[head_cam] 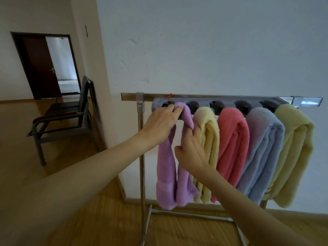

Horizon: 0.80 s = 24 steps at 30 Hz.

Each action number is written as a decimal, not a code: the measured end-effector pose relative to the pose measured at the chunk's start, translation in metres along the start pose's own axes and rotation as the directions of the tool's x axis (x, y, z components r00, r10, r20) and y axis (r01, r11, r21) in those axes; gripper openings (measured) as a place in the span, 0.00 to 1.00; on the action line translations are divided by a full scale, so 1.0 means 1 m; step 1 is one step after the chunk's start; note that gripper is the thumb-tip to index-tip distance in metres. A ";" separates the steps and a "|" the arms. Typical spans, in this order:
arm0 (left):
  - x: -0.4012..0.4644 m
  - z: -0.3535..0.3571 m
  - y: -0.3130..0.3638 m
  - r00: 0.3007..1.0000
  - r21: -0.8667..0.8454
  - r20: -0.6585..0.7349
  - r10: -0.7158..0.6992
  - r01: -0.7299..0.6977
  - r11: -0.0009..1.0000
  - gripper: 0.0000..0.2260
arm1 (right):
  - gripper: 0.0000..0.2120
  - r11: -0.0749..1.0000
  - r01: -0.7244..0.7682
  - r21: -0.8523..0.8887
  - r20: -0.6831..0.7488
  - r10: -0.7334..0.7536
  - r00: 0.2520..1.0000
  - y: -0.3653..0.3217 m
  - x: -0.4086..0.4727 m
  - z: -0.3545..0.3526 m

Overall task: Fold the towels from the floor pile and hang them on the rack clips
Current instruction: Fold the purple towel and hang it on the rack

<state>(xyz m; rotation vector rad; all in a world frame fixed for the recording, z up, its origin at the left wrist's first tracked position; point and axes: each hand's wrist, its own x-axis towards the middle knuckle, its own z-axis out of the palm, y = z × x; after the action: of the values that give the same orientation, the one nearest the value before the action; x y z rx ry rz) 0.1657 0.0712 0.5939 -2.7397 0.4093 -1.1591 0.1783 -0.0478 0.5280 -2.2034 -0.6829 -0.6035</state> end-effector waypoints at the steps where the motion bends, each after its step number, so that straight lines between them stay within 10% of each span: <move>1: -0.003 0.003 -0.001 1.000 -0.002 0.007 0.001 -0.001 1.000 0.18 | 0.38 1.000 0.015 0.000 0.012 -0.015 1.000 0.004 -0.002 0.003; 11: -0.047 0.037 0.000 0.997 -0.113 -0.056 0.045 -0.051 0.992 0.13 | 0.31 0.988 0.142 0.064 0.062 -0.146 0.987 0.045 -0.030 0.014; 15: -0.077 0.064 0.007 0.953 -0.456 -0.147 -0.266 0.173 0.873 0.14 | 0.31 0.987 0.151 0.058 -0.046 -0.148 0.988 0.059 -0.034 0.021; 24: -0.151 0.164 0.033 0.771 -0.580 0.266 -0.579 0.608 0.543 0.25 | 0.30 0.985 -0.033 0.171 -0.138 0.057 0.989 0.080 -0.054 0.070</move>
<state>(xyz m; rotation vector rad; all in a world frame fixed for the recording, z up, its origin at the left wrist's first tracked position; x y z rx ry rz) 0.1764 0.0885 0.3696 -3.6960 -0.2495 -1.2481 0.2028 -0.0574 0.4116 -1.9932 -0.5859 -0.6486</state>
